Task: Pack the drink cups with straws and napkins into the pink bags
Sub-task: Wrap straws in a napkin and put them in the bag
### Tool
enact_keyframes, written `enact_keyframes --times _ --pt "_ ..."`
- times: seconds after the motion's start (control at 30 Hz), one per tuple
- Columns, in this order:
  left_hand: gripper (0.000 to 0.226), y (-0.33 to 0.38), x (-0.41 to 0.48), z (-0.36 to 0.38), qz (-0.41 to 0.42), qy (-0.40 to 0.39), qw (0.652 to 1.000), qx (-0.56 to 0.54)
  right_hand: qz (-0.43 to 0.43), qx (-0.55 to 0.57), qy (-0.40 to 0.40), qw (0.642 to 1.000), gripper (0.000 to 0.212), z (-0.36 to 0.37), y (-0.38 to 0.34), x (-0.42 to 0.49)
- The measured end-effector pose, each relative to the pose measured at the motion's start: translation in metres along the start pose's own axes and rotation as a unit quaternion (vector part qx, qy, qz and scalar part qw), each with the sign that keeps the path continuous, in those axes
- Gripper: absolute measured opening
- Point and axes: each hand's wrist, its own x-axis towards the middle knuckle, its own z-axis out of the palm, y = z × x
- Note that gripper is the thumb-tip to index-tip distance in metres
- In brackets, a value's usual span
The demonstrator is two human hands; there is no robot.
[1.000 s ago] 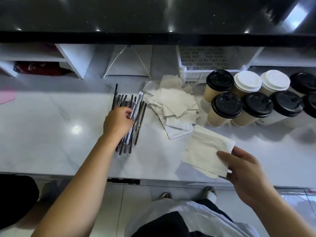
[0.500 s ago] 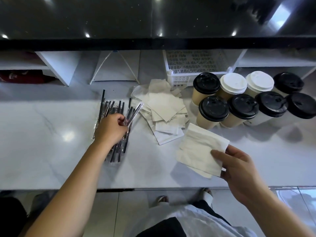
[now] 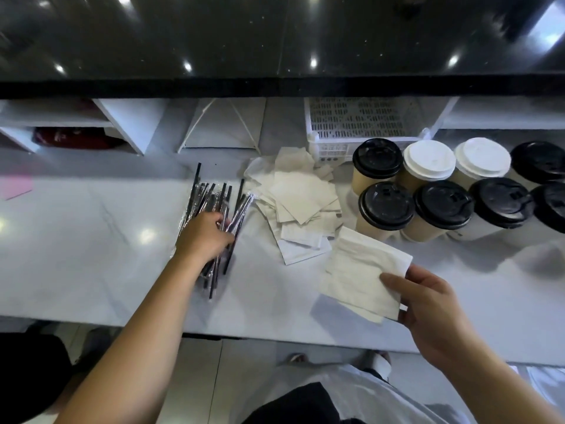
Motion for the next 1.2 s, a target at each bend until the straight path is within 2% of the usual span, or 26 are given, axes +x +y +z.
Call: enact_keyframes --times 0.2,0.5,0.9,1.07,1.2 --pt "0.002 0.001 -0.001 -0.005 -0.023 0.038 0.997 0.06 0.006 0.008 0.002 1.0 0.024 -0.009 -0.005 0.009" --pt "0.006 0.003 0.0 -0.011 -0.027 0.04 0.996 0.079 0.01 0.002 -0.03 0.999 0.024 -0.01 -0.011 0.013" --pt "0.02 0.001 -0.005 -0.008 -0.029 0.046 0.998 -0.04 0.009 0.006 -0.036 0.999 0.025 -0.015 -0.007 0.013" --pt "0.021 0.005 -0.005 -0.01 -0.023 0.027 0.997 -0.064 0.005 0.012 -0.029 0.999 0.026 -0.017 -0.003 0.012" --pt "0.017 0.023 -0.021 -0.01 0.004 0.003 0.989 -0.145 0.008 0.026 -0.017 0.999 0.026 -0.019 -0.001 0.011"
